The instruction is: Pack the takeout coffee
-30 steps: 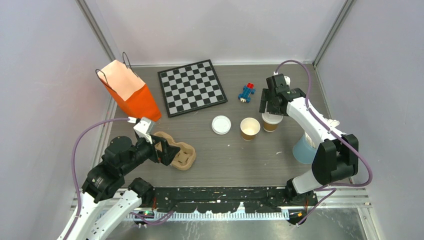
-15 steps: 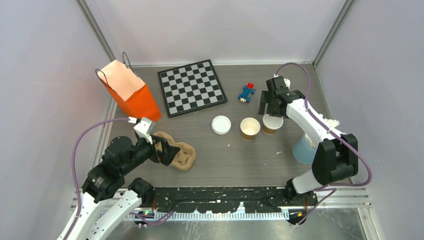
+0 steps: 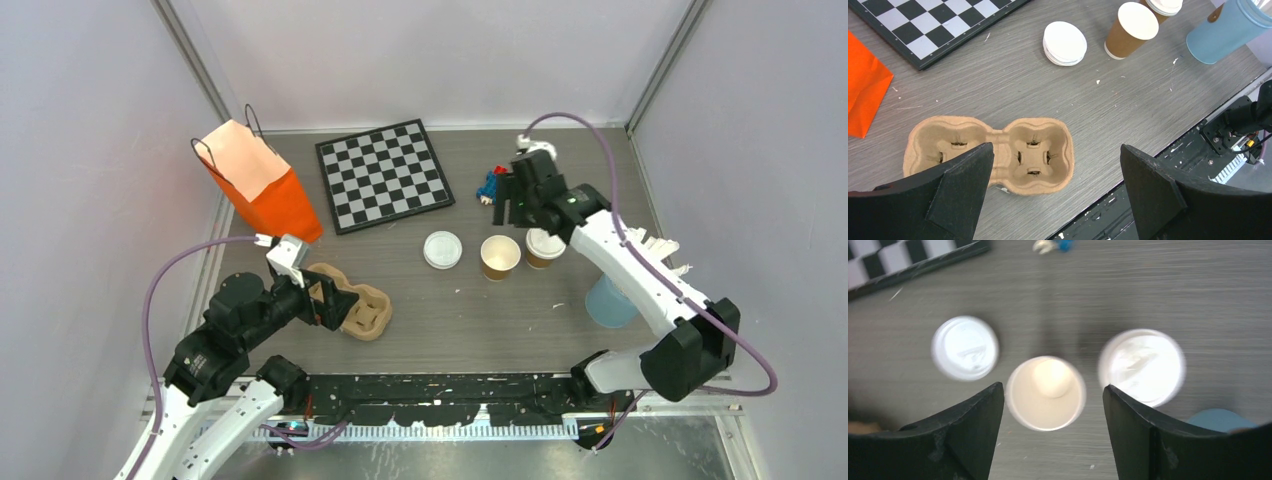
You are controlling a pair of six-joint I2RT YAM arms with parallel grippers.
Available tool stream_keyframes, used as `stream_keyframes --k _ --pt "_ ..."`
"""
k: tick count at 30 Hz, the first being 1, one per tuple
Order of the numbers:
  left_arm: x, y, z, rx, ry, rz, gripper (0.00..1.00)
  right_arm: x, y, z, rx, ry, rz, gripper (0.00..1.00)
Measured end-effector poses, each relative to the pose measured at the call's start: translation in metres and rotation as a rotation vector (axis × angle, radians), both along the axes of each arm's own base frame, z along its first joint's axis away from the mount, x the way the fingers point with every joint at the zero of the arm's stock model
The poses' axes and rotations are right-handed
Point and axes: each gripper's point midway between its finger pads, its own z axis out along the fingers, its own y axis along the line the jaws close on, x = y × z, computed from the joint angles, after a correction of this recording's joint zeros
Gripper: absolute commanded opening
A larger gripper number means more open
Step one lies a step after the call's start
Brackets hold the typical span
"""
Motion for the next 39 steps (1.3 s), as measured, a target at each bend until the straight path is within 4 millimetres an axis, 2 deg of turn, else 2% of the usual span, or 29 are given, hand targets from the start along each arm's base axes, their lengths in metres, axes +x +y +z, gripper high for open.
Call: stream_keyframes --k 3,8,11,15,20,24,31,39 --pt "0.000 0.001 0.000 0.000 -0.004 0.005 1.00 -0.009 0.049 -0.008 0.007 0.004 0.125 0.59" --pt "-0.001 0.002 0.001 0.000 -0.008 0.006 1.00 -0.017 0.119 -0.033 0.022 0.019 0.277 0.49" --pt "-0.002 0.003 0.000 -0.002 -0.014 0.006 0.99 -0.016 0.146 -0.052 0.040 0.033 0.315 0.40" --pt "-0.004 0.004 -0.002 -0.005 -0.019 0.006 1.00 -0.012 0.173 -0.077 0.062 0.050 0.341 0.41" --pt "-0.005 0.005 -0.001 -0.008 -0.024 0.006 1.00 -0.005 0.194 -0.115 0.034 0.100 0.362 0.41" --pt "-0.005 0.005 -0.001 -0.008 -0.025 0.007 1.00 -0.001 0.202 -0.134 0.013 0.126 0.371 0.41" --pt "-0.004 0.005 -0.003 -0.005 -0.022 0.010 1.00 0.010 0.214 -0.142 0.004 0.129 0.397 0.38" --pt "-0.003 0.006 -0.003 -0.001 -0.024 0.014 1.00 0.012 0.213 -0.145 -0.017 0.127 0.409 0.35"
